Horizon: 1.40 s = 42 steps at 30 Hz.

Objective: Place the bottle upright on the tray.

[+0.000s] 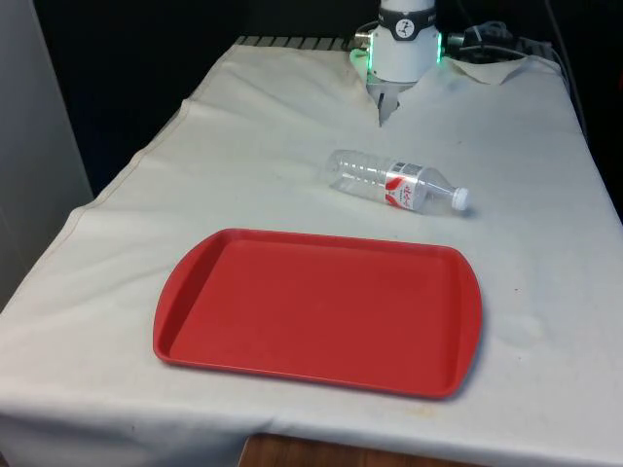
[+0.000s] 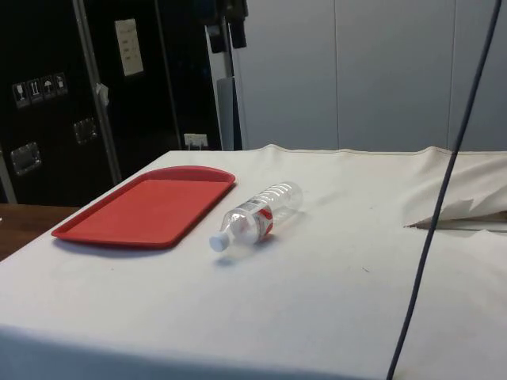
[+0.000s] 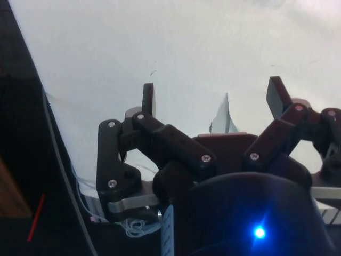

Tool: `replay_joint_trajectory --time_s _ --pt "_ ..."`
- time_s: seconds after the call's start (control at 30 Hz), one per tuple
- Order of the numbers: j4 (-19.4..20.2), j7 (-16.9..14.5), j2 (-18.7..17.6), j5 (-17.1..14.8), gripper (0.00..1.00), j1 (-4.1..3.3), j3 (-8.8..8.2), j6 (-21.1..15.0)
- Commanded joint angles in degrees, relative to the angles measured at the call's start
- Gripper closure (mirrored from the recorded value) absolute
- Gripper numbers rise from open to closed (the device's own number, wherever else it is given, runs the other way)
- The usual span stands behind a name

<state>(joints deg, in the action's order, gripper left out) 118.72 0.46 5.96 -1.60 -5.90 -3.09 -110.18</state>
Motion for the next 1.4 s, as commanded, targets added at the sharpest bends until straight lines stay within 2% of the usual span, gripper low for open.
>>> replay_joint_trajectory --time_s 0.0,0.07,0.1,0.27,0.3,0.33,0.37,0.53,0.63,0.67,0.7,0.83,0.9,0.93,1.0,1.2,1.23,1.37 --pt "1.38 0.11 0.80 0.17 0.00 -0.06 0.11 -1.43" --pt "0.86 0.00 0.34 0.00 0.00 0.00 0.06 -0.52" --pt "2.98 0.00 1.55 0.17 0.00 -0.06 0.11 -2.58" --pt "7.51 -0.40 3.55 0.17 0.00 -0.06 0.23 -6.07" --pt "8.14 -0.46 3.78 0.11 0.00 -0.06 0.23 -6.65" --pt "7.10 -0.52 3.21 0.00 0.00 0.00 0.17 -5.33" --pt "8.82 -0.46 3.95 0.11 0.00 -0.06 0.29 -7.28" --pt "12.26 -0.57 4.70 0.06 0.00 -0.06 0.69 -10.54" --pt "13.75 -0.74 4.64 0.06 0.00 -0.06 0.86 -12.32" --pt "13.06 -0.69 4.47 0.00 0.00 0.00 0.80 -11.17" --pt "14.21 -0.80 4.64 0.06 0.00 -0.06 0.92 -12.89" --pt "16.79 -1.09 4.47 0.00 0.00 -0.11 1.15 -15.99" --pt "17.65 -1.26 4.35 0.00 0.00 -0.11 1.20 -17.13" --pt "17.30 -1.20 4.41 0.00 0.00 0.00 1.15 -16.21" --pt "18.91 -1.43 4.07 -0.06 0.00 -0.11 1.32 -18.79" --pt "21.08 -1.66 3.55 -0.06 0.00 -0.11 1.66 -21.77" --pt "20.74 -1.66 3.44 0.00 0.00 0.00 1.60 -20.97" --pt "22.80 -1.60 3.09 -0.06 0.00 -0.17 2.23 -24.24"
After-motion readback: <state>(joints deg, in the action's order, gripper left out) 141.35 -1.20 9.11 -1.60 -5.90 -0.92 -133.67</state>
